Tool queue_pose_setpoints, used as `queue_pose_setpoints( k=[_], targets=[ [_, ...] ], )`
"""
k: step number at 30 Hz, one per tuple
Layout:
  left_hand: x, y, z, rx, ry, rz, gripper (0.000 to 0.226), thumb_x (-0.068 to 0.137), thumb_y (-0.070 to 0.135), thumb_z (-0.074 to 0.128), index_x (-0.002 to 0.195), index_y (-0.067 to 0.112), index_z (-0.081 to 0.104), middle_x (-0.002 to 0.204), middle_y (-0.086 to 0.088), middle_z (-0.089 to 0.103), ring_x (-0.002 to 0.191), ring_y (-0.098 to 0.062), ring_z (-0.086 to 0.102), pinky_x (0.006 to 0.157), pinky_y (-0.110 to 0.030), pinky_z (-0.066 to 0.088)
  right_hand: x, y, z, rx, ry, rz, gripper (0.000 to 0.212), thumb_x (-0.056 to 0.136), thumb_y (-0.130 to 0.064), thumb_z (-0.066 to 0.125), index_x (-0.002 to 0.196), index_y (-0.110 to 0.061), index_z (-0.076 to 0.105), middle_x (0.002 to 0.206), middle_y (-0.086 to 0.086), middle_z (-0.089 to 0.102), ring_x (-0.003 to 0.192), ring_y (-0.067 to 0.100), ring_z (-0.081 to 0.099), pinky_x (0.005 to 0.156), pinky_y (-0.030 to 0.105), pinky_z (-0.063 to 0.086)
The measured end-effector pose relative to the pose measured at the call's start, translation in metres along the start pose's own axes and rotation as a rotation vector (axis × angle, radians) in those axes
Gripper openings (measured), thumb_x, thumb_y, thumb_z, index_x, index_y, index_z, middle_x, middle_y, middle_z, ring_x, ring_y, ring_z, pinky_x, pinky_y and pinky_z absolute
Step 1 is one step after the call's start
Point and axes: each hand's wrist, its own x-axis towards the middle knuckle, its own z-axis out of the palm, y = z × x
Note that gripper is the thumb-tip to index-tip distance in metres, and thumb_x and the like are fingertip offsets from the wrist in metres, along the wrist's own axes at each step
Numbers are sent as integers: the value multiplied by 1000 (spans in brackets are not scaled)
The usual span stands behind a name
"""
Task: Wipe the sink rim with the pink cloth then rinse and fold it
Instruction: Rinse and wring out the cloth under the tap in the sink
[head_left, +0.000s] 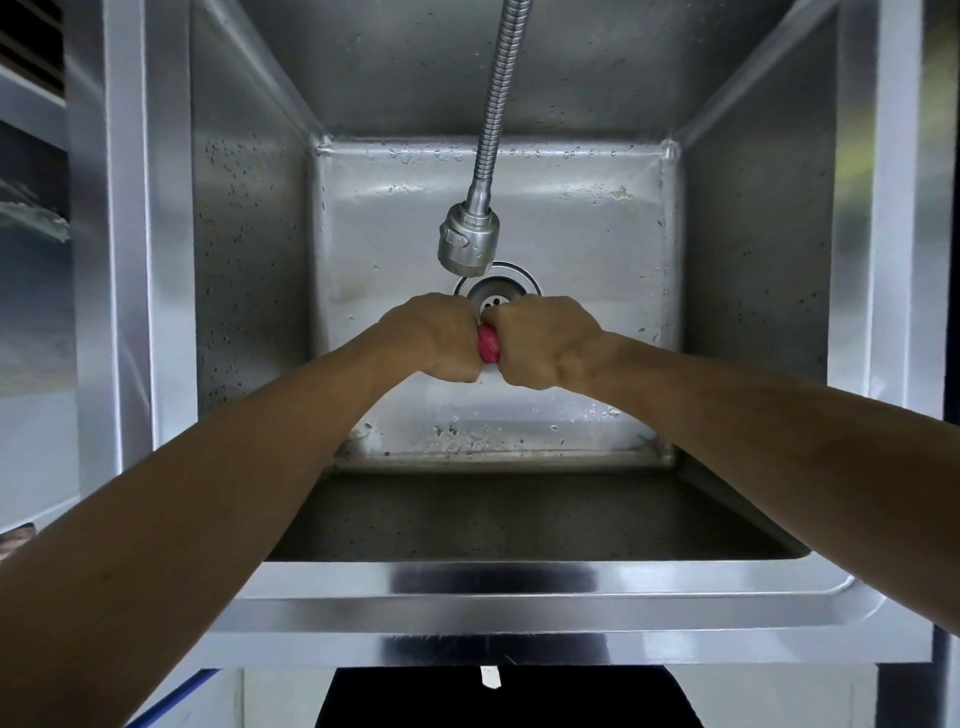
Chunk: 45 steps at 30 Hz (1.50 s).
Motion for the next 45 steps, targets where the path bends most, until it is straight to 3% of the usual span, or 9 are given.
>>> queue_pose_setpoints(
  k=[13,17,26,30,34,37,40,43,45],
  targets=[
    [6,-3,5,-3,38,5,18,83,30,70,74,21,56,75,3,60,65,-15,54,62,-29,43,-2,0,-3,-53,32,-19,24,93,-20,57,116,-18,62,108,4,69,97,29,65,71,34,37],
    [7,-4,3,10,34,-3,22,85,37,70,75,22,58,77,3,60,66,-14,55,61,-29,43,-2,-1,-5,-40,42,-29,21,94,-23,56,114,-18,62,106,5,69,92,29,63,71,34,38],
    [-5,1,-4,-5,-31,20,14,84,28,69,80,15,64,79,-1,62,65,-16,54,59,-26,44,-9,-5,-9,-86,27,-19,23,93,-23,60,115,-18,61,103,5,68,78,25,49,70,34,37],
    [-8,1,-3,1,-38,20,15,83,28,69,77,16,63,78,-2,62,67,-18,56,65,-29,48,-12,-8,-8,-106,34,-19,25,91,-19,59,116,-19,60,105,5,68,87,30,61,70,34,37],
    [-15,0,2,-34,101,-7,28,83,45,73,83,20,60,72,3,55,73,-22,56,67,-31,46,-11,-11,-8,-120,25,50,25,91,-20,62,116,-21,61,105,1,69,95,28,66,70,33,39],
    [-36,1,-1,-44,151,19,20,79,39,73,85,22,64,73,4,58,77,-23,60,62,-27,42,-15,-6,-14,143,-137,97,28,85,-25,74,108,-22,59,103,1,69,87,24,64,66,33,45],
    [-63,-9,-10,-412,-31,102,14,82,36,73,92,33,63,89,5,69,85,-16,69,58,-28,52,-38,9,-38,535,-272,69,45,78,-25,87,112,-21,58,103,1,65,83,18,65,67,35,56],
    [-79,-26,-13,-790,-223,134,20,91,30,73,109,25,67,96,3,75,84,-11,70,61,-28,56,-60,28,-43,877,-218,25,39,80,-22,89,114,-22,69,102,3,72,76,13,64,70,30,57],
    [-82,-36,-6,-996,-221,151,25,92,22,76,115,19,68,91,2,70,80,-9,61,61,-26,51,-69,33,-32,1072,-105,23,32,82,-22,87,111,-22,74,92,4,73,70,12,63,70,29,59]
  ],
)
